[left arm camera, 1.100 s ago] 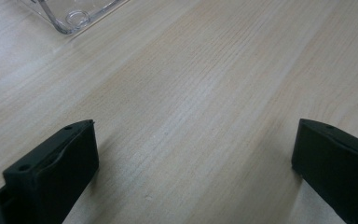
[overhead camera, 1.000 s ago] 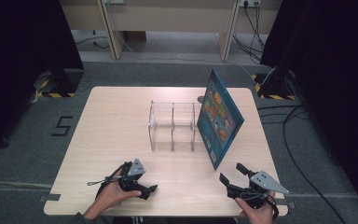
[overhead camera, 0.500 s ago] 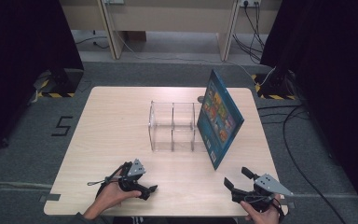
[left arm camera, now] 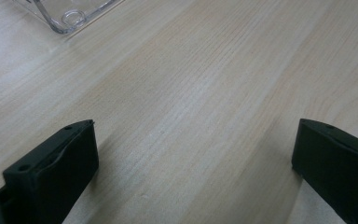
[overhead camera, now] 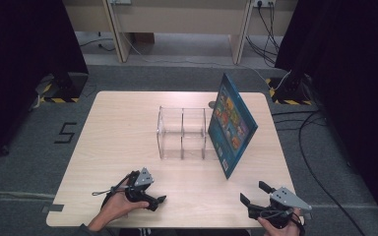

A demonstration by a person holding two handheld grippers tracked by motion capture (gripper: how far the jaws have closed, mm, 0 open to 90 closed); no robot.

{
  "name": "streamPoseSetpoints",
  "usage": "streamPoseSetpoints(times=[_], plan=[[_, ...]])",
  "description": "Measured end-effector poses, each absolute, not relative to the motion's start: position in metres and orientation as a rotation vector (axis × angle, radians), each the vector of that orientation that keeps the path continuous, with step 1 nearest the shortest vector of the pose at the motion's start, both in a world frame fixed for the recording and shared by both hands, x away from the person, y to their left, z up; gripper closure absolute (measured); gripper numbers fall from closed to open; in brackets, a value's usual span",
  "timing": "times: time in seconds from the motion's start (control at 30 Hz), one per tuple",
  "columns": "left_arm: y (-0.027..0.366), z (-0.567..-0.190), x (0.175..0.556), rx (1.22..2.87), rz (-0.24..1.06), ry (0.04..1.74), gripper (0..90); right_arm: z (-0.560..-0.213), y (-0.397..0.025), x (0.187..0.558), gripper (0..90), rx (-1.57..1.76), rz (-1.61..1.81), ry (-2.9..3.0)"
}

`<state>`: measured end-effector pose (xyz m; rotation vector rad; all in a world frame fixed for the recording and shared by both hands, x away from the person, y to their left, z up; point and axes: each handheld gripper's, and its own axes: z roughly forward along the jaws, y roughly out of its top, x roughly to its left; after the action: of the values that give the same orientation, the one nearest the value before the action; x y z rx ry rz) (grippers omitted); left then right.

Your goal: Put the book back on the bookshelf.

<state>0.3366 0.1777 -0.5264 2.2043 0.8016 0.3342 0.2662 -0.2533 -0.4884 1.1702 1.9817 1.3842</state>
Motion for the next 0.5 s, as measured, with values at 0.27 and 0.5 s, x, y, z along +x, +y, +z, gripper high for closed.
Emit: streamPoseSetpoints(times=[0.27,0.5], plan=[[0.1774,-0.5264,0.3352,2.208,0.328,0.790,0.0,-0.4938,-0.2551,0.2625,15.7,1.150,1.315,2.069],[0.1776,-0.5264,0.3335,2.210,0.326,0.783,0.0,-0.4954,-0.2589,0.2595,15.8,1.190,1.278,2.065]])
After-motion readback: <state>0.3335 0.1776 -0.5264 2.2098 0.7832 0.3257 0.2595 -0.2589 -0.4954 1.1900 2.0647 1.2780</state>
